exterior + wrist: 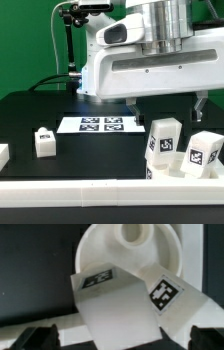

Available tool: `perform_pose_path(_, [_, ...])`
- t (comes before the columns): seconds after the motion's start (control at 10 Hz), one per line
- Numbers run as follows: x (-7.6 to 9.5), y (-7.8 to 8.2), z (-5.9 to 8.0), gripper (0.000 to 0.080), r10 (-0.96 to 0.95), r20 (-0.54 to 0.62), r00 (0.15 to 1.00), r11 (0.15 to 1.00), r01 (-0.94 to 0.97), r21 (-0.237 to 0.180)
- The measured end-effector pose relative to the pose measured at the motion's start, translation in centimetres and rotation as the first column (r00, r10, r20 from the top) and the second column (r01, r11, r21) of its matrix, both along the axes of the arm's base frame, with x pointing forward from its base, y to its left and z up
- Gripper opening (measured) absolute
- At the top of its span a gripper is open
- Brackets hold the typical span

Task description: Assemble stool

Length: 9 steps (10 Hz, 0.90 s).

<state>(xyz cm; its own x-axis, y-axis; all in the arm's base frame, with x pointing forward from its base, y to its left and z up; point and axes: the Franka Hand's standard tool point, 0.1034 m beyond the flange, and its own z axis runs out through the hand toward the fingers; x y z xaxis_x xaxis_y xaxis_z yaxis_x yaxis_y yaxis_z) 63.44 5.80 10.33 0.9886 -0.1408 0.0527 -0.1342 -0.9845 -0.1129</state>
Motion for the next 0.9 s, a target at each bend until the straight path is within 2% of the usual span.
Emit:
perform_pose_path(0.2, [-0.03, 0.07, 0.02, 0.0649, 0.149, 0.012, 0.989, 0.989, -0.148, -0.02])
perform_pose_path(0.4, [-0.19, 0.17, -0.07, 0.0649, 0.334, 0.019, 0.942, 0.942, -0.333, -0.047])
perform_pose_path(0.9, [-0.86, -0.26, -0.52, 0.0649, 0.648, 0.02, 0.761, 0.76, -0.645, -0.077])
